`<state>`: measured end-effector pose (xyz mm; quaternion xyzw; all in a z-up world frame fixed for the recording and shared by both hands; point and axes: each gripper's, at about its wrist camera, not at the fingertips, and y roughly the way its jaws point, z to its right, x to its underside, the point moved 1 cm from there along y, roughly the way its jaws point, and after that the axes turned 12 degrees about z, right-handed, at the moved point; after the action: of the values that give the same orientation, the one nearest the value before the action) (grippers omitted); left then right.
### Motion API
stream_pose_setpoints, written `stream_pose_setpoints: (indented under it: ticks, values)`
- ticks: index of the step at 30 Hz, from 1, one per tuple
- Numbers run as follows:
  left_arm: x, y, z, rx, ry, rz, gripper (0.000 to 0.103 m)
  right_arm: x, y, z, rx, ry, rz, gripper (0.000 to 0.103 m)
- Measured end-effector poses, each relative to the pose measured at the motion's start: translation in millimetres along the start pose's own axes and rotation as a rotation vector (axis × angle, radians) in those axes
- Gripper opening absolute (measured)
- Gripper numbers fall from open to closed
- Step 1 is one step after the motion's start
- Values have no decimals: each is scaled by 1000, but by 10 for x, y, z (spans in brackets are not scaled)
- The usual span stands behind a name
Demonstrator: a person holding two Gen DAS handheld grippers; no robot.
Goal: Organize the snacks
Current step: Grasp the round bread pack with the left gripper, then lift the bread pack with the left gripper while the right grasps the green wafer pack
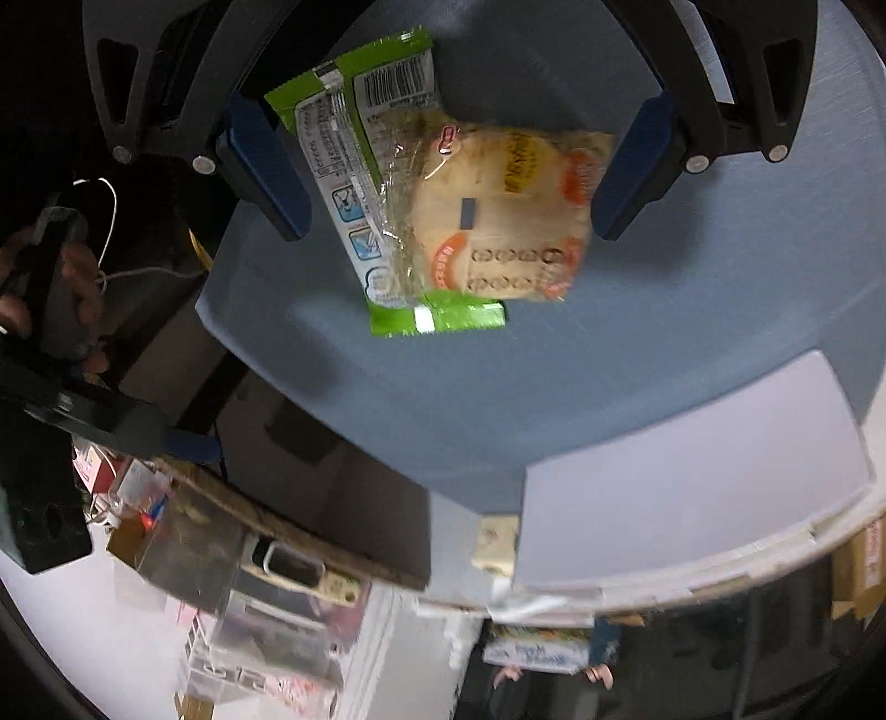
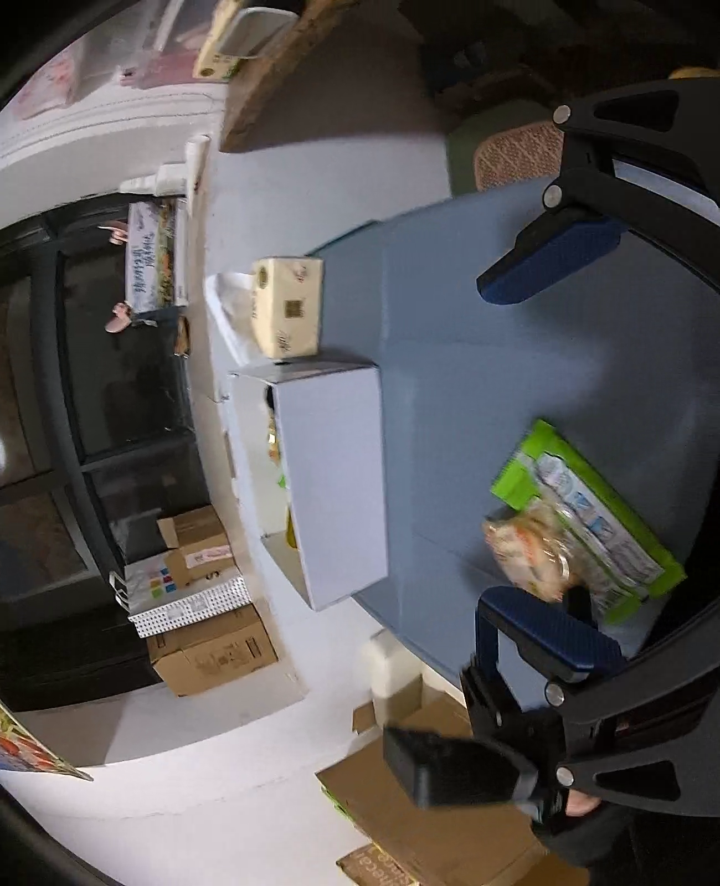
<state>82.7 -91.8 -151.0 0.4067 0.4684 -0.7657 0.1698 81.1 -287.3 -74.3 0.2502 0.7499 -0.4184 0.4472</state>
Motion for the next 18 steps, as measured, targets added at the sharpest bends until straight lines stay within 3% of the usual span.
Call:
stream_pose_setpoints:
  ticks: [7,9,11,18]
  values:
    - [34,152,-201,30,-72,-23,101,86,7,-39,-10,-8,-14,103]
    - [63,135,-203,19,-51,-8,81,94,14,-59,-17,-14,-17,103]
    - [69,125,-238,17,-56,-7,78,108,37,-82,-15,-17,-24,103]
    - [-50,-80,-283,-58,-42,58,77,148,99,-140,-33,-46,-55,103]
